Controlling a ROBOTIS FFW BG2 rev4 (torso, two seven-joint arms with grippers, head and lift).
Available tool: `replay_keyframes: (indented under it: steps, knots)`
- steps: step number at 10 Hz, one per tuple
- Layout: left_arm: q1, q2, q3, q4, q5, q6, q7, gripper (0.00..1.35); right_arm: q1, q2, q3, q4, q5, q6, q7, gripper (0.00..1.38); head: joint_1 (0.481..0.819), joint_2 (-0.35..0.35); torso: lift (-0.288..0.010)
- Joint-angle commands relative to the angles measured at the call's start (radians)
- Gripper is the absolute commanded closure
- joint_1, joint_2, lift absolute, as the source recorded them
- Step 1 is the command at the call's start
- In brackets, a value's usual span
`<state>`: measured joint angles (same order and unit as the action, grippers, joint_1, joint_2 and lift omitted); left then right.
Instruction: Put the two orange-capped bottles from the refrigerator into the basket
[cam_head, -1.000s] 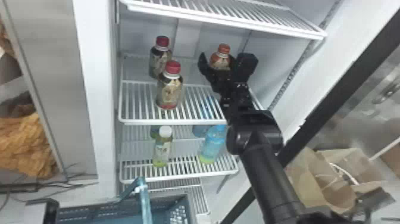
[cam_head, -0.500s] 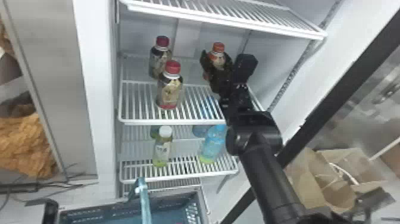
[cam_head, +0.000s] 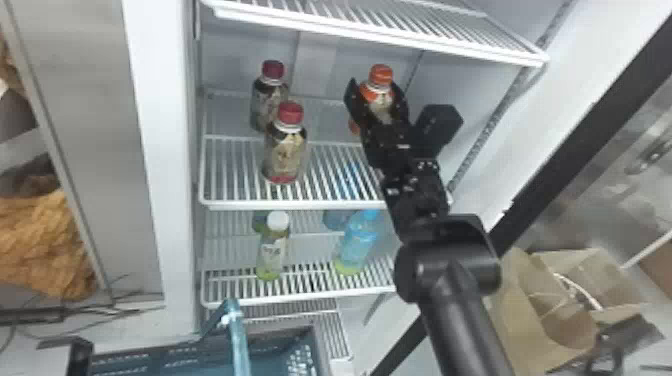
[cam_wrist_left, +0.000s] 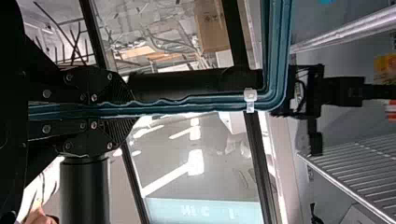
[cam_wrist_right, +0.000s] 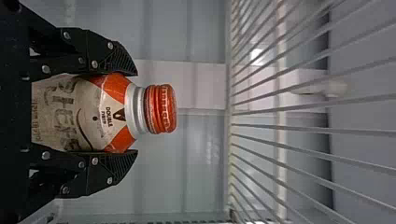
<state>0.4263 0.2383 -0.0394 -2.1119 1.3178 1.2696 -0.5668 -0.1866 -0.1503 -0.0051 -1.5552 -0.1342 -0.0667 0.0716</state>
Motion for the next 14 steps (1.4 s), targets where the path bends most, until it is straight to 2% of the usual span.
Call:
replay_keyframes:
  steps: [1,3,5,8,9,10,11,14]
  knots:
    - [0.001,-0.002,0.003,0.000,0.000,-0.003,-0.001,1.20,0.106,0.000,-0.003,-0.149,-0.027,0.027,0.008,0.73,0.695,-0.350,-0.040]
    - [0.001,-0.004,0.003,-0.003,0.000,-0.003,-0.001,1.20,0.226,0.000,-0.009,-0.331,-0.043,0.072,0.016,0.73,0.695,-0.350,-0.040]
    - [0.001,-0.005,0.003,-0.003,0.000,-0.003,-0.002,1.20,0.402,-0.003,-0.017,-0.606,-0.115,0.162,0.037,0.73,0.695,-0.350,-0.040]
    - [0.001,-0.004,0.013,-0.003,-0.002,-0.003,-0.004,1.20,0.660,-0.018,-0.023,-0.949,-0.197,0.361,0.082,0.73,0.695,-0.350,-0.040]
    - [0.001,-0.004,0.011,-0.003,-0.002,-0.003,-0.004,1.20,0.741,-0.012,-0.045,-1.043,-0.217,0.427,0.090,0.74,0.695,-0.345,-0.040]
    - [-0.002,-0.004,0.007,-0.003,-0.002,-0.003,-0.004,1.20,0.832,0.008,-0.079,-1.158,-0.217,0.526,0.105,0.74,0.695,-0.343,-0.040]
    - [-0.002,-0.002,0.007,-0.003,-0.004,-0.003,-0.004,1.20,0.884,0.023,-0.107,-1.222,-0.217,0.621,0.123,0.73,0.695,-0.350,-0.040]
    - [-0.012,0.001,-0.001,-0.003,-0.006,-0.001,-0.004,1.20,0.962,0.052,-0.190,-1.315,-0.193,0.953,0.266,0.73,0.695,-0.350,-0.040]
